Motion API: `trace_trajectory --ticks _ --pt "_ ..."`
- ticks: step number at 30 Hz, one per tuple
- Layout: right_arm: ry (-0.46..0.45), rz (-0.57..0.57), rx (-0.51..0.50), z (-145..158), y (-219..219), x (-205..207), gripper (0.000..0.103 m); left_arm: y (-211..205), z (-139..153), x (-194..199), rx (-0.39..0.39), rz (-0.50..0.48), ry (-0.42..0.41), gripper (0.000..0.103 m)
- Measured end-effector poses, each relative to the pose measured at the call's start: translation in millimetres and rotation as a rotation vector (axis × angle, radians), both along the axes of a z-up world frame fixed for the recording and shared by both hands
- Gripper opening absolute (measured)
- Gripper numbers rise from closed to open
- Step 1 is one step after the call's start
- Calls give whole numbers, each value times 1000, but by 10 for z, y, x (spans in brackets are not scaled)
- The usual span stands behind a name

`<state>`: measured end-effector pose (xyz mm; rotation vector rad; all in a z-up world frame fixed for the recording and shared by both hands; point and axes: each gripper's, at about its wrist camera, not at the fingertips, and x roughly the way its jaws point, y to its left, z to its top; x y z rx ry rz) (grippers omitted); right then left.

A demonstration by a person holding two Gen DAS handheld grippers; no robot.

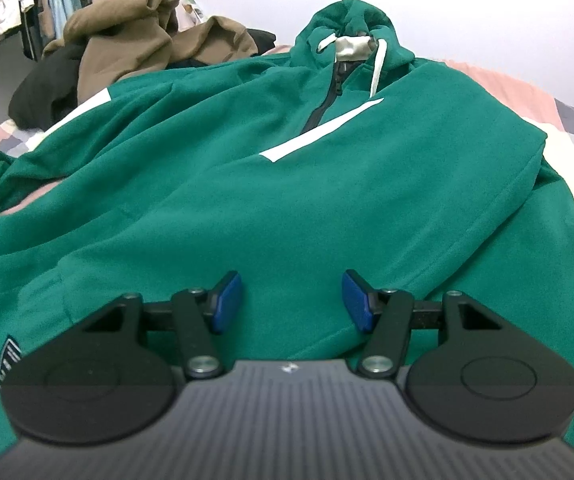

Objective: Fold large clothes
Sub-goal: 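Grasp the other sleeve cuff with the left tool, then lift the sleeve with the left tool and fold it across the hoodie body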

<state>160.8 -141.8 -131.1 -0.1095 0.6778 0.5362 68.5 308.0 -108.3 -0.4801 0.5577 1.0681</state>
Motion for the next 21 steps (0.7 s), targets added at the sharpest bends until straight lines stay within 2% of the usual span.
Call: trace_trajectory --ticks 4,8,12,18,21 --pt "-8 -4 12 -9 -14 34 59 574 204 -19 -46 60 -12 37" --pt "-7 -23 50 21 -47 126 59 1129 445 102 42 48 40 35" --pt "-8 -55 87 58 -86 230 59 1627 683 316 6 27 1 34" --pt "16 -77 108 34 -54 391 60 1815 1085 1037 153 -70 56 34" --pt "22 -78 116 31 -18 469 60 1853 1177 1381 186 -98 102 34"
